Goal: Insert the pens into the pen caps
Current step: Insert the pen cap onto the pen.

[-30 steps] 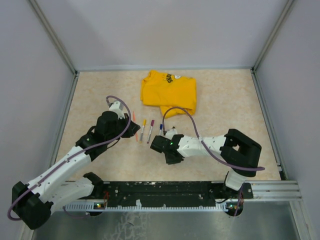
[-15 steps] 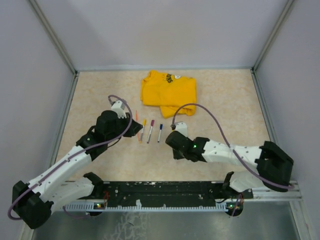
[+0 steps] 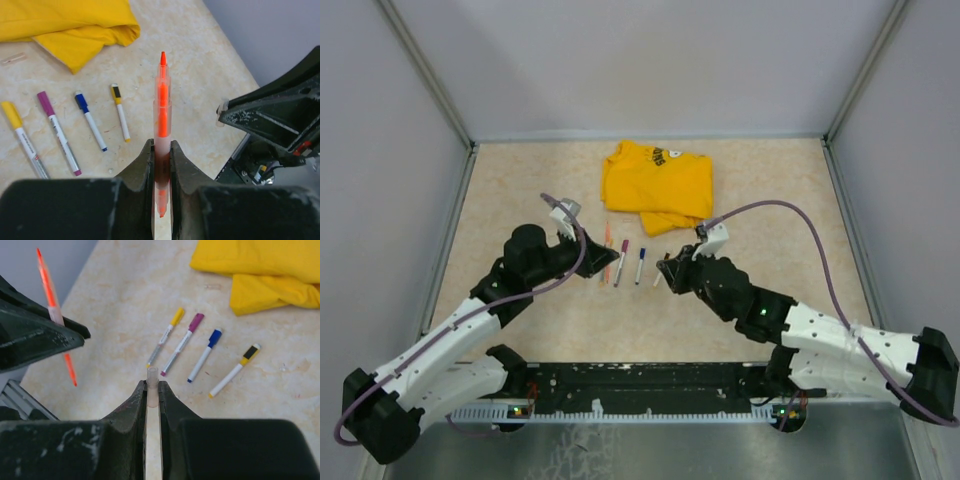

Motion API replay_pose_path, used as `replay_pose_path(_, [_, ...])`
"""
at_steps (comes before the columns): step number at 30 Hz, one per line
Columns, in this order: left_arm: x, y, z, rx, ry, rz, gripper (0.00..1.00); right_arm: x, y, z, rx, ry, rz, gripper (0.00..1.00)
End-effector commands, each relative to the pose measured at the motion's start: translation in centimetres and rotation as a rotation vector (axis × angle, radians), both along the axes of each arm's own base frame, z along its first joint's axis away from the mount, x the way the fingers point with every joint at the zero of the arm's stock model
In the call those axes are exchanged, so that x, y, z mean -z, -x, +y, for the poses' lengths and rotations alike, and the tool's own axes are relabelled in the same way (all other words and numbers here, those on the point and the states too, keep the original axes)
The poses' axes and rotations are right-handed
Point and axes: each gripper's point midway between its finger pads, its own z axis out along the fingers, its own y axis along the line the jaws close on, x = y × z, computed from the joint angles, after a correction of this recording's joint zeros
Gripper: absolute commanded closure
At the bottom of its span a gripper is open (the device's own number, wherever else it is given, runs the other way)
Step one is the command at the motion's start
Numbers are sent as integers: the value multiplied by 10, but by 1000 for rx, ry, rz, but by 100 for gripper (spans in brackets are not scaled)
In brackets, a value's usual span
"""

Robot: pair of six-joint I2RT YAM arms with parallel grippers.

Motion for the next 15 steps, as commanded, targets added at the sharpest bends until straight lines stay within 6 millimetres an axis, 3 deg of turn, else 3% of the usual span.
replay_pose_path(1, [-32, 17, -20, 150, 82, -105, 100, -57, -13, -6, 75, -176, -113, 100])
replay_pose_path(15, [-20, 59, -82, 295, 57, -126, 100, -113, -18, -40, 180, -392, -173, 100])
